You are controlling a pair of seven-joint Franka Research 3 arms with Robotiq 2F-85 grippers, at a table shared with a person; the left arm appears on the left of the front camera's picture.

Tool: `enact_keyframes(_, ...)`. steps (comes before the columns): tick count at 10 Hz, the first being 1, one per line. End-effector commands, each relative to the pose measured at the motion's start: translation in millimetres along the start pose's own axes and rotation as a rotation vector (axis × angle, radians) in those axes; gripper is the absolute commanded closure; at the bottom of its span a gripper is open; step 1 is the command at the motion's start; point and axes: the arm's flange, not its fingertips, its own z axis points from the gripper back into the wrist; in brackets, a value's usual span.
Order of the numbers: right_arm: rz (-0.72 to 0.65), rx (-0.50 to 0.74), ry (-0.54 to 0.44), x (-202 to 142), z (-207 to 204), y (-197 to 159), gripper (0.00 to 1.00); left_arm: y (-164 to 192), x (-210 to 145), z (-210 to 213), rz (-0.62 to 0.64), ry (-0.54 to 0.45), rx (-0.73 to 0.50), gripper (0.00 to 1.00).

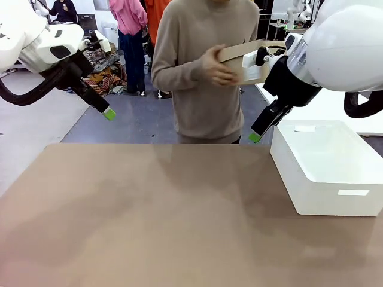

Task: Pack the shoes into the box.
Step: Press down on the lid of the Shoes Box.

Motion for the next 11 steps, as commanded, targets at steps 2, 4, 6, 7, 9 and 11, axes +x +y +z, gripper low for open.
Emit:
enact_keyframes(2,-0.005,0.000,0.001,1.4,0.7,-1.8,0.00,0.8,0.8,2.6,0.010,0.015,0.007,0.00)
enact_keyframes(4,-0.005,0.000,0.001,1.4,0.7,-1.8,0.00,0.8,0.8,2.6,0.010,0.015,0.007,0.00)
enact_keyframes(6,-0.005,0.000,0.001,1.4,0.7,-1.8,0.00,0.8,0.8,2.6,0.010,0.015,0.007,0.00)
enact_keyframes(7,-0.005,0.000,0.001,1.4,0.7,-1.8,0.00,0.8,0.8,2.6,0.010,0.015,0.007,0.00)
enact_keyframes(9,-0.005,0.000,0.001,1.4,0.7,-1.8,0.00,0.8,0.8,2.6,0.010,0.015,0.007,0.00)
enact_keyframes(11,-0.005,0.000,0.001,1.4,0.7,-1.8,0.00,0.8,0.8,2.6,0.010,0.015,0.007,0.00)
